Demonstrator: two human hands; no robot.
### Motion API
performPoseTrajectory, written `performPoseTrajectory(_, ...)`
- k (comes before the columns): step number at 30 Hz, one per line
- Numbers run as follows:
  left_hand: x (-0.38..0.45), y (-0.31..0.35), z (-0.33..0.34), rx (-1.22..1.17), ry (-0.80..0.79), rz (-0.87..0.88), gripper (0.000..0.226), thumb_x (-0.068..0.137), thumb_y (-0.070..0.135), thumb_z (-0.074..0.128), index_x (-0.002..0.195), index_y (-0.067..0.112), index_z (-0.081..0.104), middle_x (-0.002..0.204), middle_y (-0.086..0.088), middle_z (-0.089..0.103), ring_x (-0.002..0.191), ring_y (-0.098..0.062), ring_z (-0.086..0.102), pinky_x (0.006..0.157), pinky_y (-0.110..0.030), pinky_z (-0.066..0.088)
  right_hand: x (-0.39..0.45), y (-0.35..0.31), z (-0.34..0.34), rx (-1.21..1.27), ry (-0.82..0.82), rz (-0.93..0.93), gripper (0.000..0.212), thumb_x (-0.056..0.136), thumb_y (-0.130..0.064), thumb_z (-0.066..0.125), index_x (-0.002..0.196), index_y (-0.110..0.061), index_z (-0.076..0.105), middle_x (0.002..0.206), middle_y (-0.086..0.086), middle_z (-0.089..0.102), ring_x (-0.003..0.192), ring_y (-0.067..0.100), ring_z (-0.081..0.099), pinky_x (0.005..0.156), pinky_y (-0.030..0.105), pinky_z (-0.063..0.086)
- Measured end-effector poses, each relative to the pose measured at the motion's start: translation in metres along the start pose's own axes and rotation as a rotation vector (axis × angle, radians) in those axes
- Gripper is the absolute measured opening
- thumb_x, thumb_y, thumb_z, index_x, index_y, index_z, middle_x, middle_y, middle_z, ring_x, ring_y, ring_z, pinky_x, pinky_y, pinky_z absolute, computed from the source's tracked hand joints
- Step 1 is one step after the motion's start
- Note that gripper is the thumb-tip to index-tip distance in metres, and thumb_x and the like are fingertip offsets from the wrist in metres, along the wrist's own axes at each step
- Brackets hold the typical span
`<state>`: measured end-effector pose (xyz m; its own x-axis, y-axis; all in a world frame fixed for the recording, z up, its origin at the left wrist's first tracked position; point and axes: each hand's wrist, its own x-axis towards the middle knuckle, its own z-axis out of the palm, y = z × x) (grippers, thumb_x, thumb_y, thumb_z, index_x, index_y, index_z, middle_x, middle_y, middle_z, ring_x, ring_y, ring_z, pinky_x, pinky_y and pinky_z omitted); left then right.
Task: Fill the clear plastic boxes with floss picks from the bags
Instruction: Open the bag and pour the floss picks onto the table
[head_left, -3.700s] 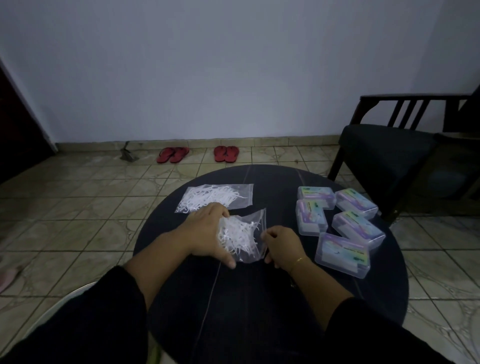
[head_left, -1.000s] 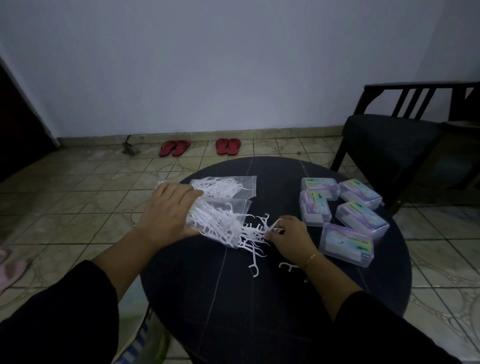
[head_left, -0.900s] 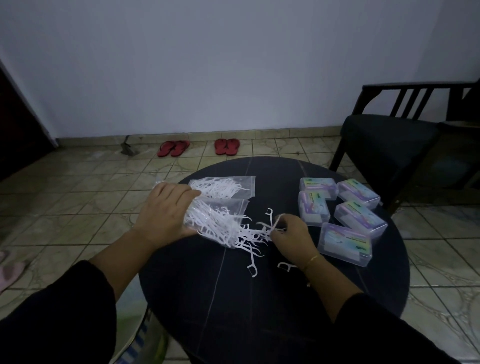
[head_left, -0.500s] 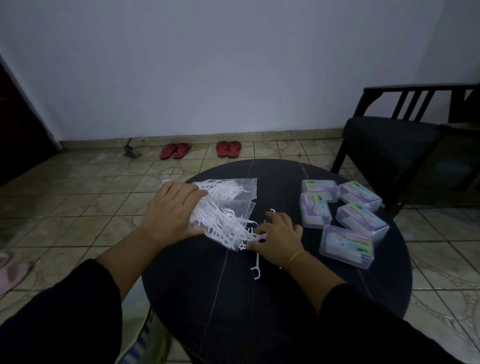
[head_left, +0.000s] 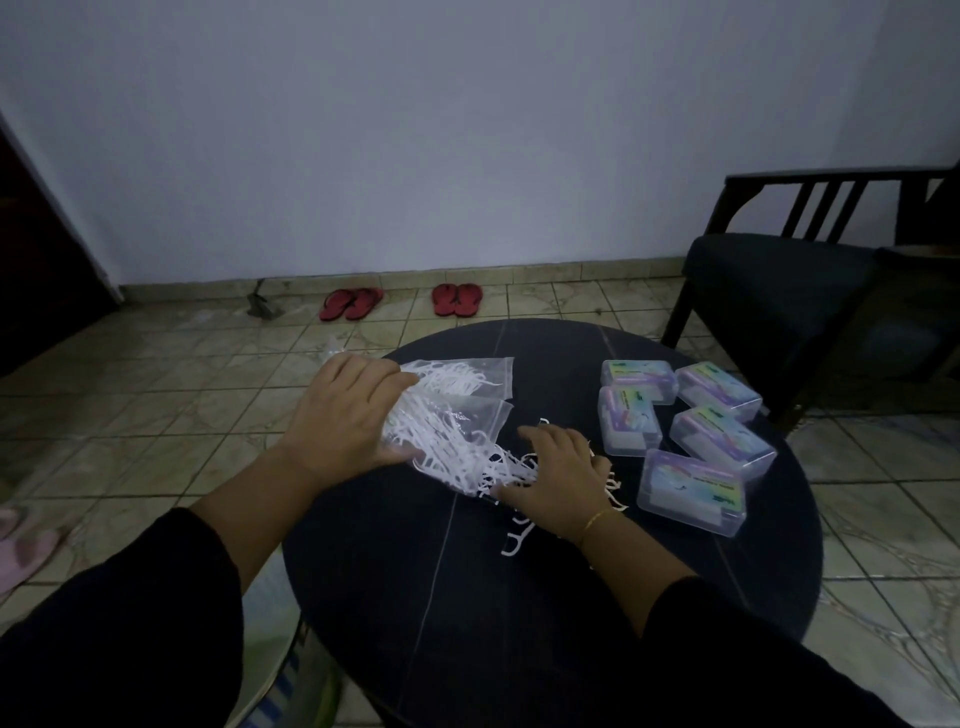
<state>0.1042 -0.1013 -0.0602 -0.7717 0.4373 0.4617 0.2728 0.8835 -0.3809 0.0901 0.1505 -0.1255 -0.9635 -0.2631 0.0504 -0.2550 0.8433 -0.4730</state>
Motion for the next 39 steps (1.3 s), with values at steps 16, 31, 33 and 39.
performPoseTrajectory(16,-0.002,-0.003,0.004,0.053,-0.022,-0.012,0.088,0.063,0.079,0.051,0.12,0.011,0.057,0.112,-0.009,0.062,0.1,-0.027,0.058,0.094,-0.039,0.033,-0.004,0.006,-0.005,0.14,0.082,0.022,0.072,0.078,-0.04,0.063,0.142,-0.032,0.031,0.147,-0.009,0.031,0.139,0.015,0.018,0.109,0.042,0.015)
performPoseTrajectory(31,0.014,-0.007,-0.007,0.035,0.051,0.014,0.083,0.066,0.076,0.043,0.121,0.013,0.048,0.109,-0.01,0.062,0.096,-0.029,0.058,0.091,-0.04,0.033,0.01,-0.003,-0.005,-0.123,0.043,-0.035,0.036,0.086,-0.048,0.054,0.119,-0.035,0.059,0.143,-0.009,0.038,0.136,0.016,0.021,0.105,0.042,0.017)
performPoseTrajectory(33,0.014,-0.008,-0.007,0.032,0.063,-0.002,0.085,0.066,0.077,0.043,0.119,0.011,0.053,0.109,-0.011,0.062,0.096,-0.029,0.058,0.091,-0.04,0.032,0.009,0.001,-0.007,-0.128,0.059,-0.013,0.037,0.086,-0.045,0.054,0.121,-0.034,0.059,0.143,-0.01,0.038,0.136,0.015,0.022,0.105,0.042,0.018)
performPoseTrajectory(39,0.014,-0.003,-0.006,0.031,0.086,-0.023,0.087,0.065,0.078,0.043,0.117,0.009,0.056,0.108,-0.011,0.062,0.095,-0.03,0.057,0.09,-0.041,0.033,0.008,-0.004,-0.008,-0.09,-0.054,-0.031,0.074,0.072,-0.068,0.06,0.137,-0.037,0.042,0.153,-0.006,0.022,0.142,0.019,0.008,0.11,0.05,0.009)
